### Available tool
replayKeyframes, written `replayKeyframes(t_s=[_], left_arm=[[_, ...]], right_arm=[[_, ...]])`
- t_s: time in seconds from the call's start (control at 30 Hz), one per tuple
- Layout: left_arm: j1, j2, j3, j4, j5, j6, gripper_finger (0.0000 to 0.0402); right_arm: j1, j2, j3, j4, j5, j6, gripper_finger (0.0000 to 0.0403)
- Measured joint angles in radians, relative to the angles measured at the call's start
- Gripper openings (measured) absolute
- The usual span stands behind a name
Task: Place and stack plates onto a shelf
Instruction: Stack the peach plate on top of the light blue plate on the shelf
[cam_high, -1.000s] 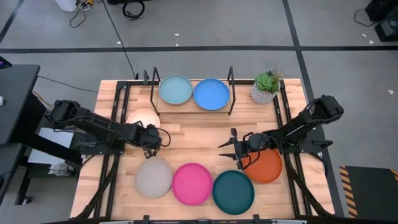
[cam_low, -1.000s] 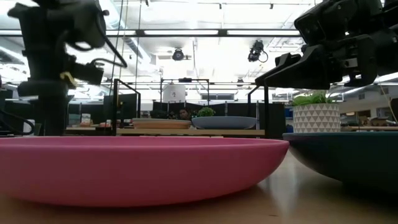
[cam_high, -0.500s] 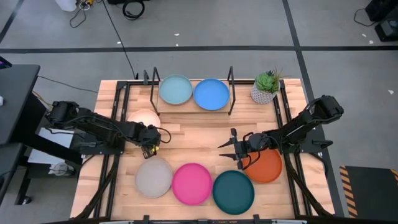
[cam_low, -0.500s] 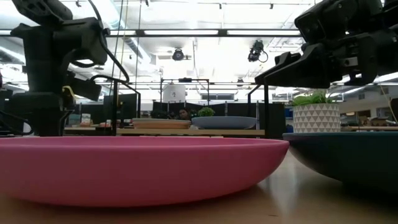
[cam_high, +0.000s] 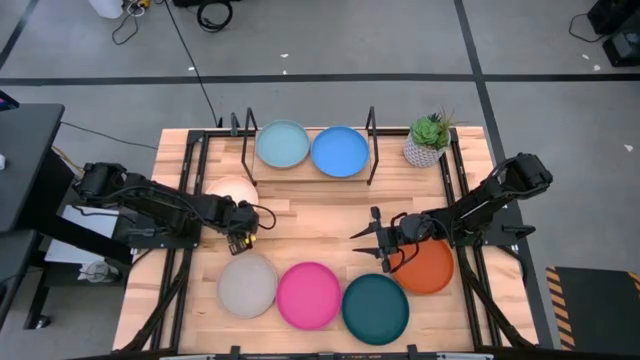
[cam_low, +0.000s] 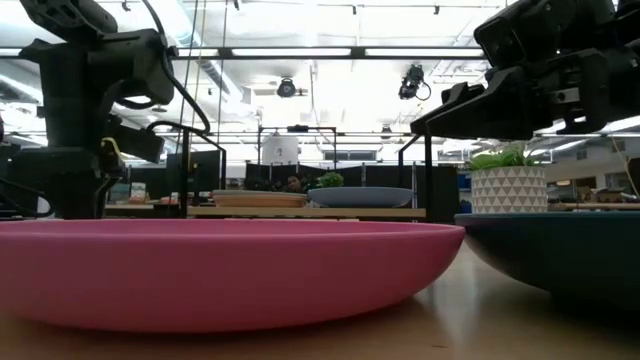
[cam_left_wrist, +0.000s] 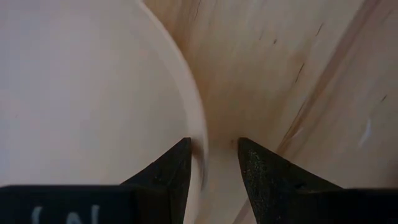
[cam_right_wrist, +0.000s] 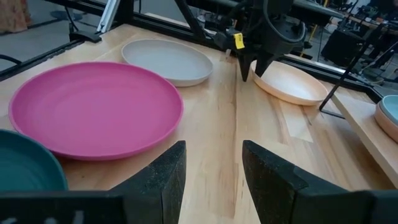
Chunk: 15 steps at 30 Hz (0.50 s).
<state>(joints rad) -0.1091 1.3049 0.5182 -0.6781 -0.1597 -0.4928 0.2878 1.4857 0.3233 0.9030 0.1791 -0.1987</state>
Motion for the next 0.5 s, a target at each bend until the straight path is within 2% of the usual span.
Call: replayKeyframes(t_s=[0.5], left_arm=[[0.077, -0.003, -0.003, 0.051, -0.034, -0.077, 0.0142]], right_arm=[[-0.001, 0.000, 0.000, 0.000, 0.000, -0.006, 0.0164]])
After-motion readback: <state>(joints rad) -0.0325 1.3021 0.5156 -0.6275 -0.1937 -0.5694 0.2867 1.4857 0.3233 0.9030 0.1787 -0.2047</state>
